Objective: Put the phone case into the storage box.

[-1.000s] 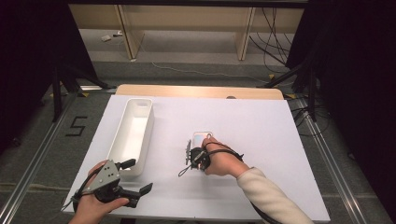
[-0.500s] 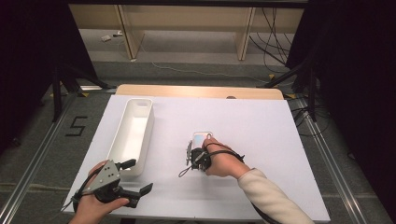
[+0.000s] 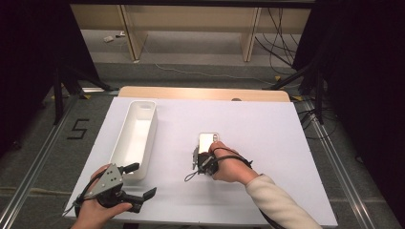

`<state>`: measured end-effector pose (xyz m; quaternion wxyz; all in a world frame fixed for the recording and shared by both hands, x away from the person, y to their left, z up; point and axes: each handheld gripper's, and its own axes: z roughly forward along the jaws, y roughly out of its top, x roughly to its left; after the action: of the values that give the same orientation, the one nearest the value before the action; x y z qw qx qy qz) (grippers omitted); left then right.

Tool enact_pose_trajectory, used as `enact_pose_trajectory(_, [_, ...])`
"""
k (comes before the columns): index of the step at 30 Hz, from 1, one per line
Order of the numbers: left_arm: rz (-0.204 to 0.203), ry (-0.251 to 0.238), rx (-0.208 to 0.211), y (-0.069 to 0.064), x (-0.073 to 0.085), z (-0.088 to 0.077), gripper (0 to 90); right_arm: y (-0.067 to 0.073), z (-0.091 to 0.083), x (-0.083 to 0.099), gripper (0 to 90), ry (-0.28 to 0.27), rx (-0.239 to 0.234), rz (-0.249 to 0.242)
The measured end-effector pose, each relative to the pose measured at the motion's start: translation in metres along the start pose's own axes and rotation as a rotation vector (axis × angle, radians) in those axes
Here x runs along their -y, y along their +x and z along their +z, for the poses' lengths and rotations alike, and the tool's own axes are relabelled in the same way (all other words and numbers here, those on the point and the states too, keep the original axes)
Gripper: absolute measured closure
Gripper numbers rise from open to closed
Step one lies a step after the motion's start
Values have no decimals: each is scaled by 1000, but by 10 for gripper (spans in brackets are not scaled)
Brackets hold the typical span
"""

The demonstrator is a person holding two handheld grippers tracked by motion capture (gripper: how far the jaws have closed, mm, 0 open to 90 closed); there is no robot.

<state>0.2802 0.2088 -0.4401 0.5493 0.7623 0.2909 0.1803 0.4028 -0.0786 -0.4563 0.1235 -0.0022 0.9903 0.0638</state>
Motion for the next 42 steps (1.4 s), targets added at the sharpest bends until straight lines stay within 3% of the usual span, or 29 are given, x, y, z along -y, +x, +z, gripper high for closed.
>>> enact_pose_trajectory(2, [8, -3, -2, 0, 0, 0, 17, -1, -2, 2, 890, -5, 17, -11])
enact_pose_trajectory(4, [-12, -1, -3, -1, 0, 0, 16, -1, -2, 2, 889, -7, 31, -21])
enact_pose_trajectory(5, [6, -2, -2, 0, 0, 0, 16, -1, -3, 3, 889, -12, 27, -21])
enact_pose_trajectory(6, [2, -2, -1, 0, 0, 0, 16, 1, -4, 3, 890, -10, 29, 8])
enact_pose_trajectory(7, [0, -1, 0, 0, 0, 0, 17, -1, -5, 4, 889, -16, 41, -17])
enact_pose_trajectory(10, [2, -1, -1, 0, 0, 0, 17, 0, -7, 4, 890, -27, 50, -16])
enact_pose_trajectory(11, [-12, 1, 3, -1, 0, 0, 17, 3, -8, 4, 889, -21, 52, 22])
enact_pose_trajectory(12, [13, -3, -4, 1, -1, 0, 17, 2, -9, 5, 890, -29, 59, 21])
enact_pose_trajectory(13, [-8, -1, -3, 0, 0, 0, 17, 1, -9, 5, 890, -45, 73, 2])
enact_pose_trajectory(14, [-12, 1, -1, -1, 0, 1, 17, 1, -10, 5, 890, -47, 78, 1])
enact_pose_trajectory(15, [-3, 1, 0, 0, 0, 1, 17, 3, -11, 5, 890, -44, 80, 33])
enact_pose_trajectory(18, [-20, -5, 4, 0, 0, 2, 17, 3, -12, 6, 890, -56, 100, 12])
enact_pose_trajectory(21, [-19, 1, 0, 0, 0, 2, 18, 3, -13, 7, 889, -61, 109, 11])
enact_pose_trajectory(22, [-19, 3, -1, 0, 0, 2, 18, 5, -14, 7, 889, -58, 111, 40])
enact_pose_trajectory(24, [-18, 4, 1, 0, 0, 3, 18, 5, -14, 7, 889, -63, 119, 46])
enact_pose_trajectory(25, [-22, 5, -2, 0, 0, 3, 18, 4, -15, 8, 890, -67, 118, 23])
enact_pose_trajectory(37, [-29, 10, 2, 2, -1, 7, 20, 6, -22, 13, 890, -91, 148, 34])
enact_pose_trajectory(38, [-13, 9, 9, 3, -2, 8, 20, 6, -22, 13, 890, -95, 151, 39])
enact_pose_trajectory(40, [-42, 11, 7, 2, -1, 10, 20, 7, -23, 14, 890, -97, 152, 36])
enact_pose_trajectory(42, [-30, 10, 12, 4, -1, 10, 21, 8, -24, 14, 890, -104, 159, 41])
